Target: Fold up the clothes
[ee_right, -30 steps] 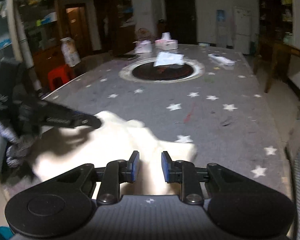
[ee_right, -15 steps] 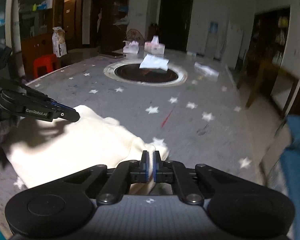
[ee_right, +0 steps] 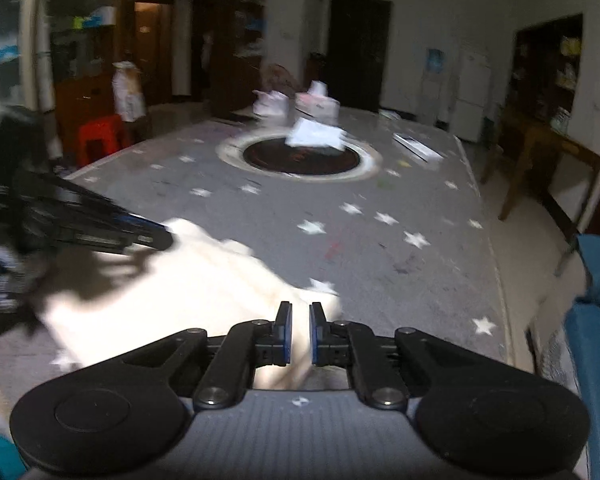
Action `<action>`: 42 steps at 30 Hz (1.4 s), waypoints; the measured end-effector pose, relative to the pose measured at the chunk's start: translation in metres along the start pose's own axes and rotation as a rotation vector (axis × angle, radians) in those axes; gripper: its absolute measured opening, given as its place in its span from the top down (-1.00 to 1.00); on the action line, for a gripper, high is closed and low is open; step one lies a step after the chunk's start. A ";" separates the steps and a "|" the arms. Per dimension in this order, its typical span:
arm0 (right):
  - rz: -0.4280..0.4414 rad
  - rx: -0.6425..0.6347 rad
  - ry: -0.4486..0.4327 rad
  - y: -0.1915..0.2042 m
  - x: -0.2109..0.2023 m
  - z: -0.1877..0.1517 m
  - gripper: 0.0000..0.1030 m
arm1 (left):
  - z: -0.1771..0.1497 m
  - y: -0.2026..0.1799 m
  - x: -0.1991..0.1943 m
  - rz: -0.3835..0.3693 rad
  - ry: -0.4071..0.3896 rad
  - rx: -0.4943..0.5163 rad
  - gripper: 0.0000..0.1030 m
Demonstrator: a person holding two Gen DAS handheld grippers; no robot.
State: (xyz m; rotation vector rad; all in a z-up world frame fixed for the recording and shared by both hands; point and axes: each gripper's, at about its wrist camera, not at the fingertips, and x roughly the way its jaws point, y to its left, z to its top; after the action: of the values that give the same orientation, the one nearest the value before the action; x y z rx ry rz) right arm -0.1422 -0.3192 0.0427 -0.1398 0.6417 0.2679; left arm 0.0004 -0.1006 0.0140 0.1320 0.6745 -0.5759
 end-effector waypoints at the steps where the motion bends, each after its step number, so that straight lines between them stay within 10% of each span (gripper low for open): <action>1: 0.014 -0.007 -0.007 0.003 -0.005 0.001 0.87 | 0.000 0.000 0.000 0.000 0.000 0.001 0.79; 15: 0.051 -0.001 0.049 0.015 0.003 -0.023 0.90 | -0.006 -0.001 -0.027 -0.011 -0.034 -0.007 0.52; 42: 0.066 0.022 0.050 0.012 0.006 -0.022 0.85 | -0.050 0.059 -0.098 0.021 -0.050 -0.289 0.72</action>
State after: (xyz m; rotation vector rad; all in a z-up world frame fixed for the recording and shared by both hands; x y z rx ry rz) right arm -0.1535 -0.3114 0.0208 -0.1048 0.6993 0.3215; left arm -0.0570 0.0088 0.0318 -0.1444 0.7001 -0.4544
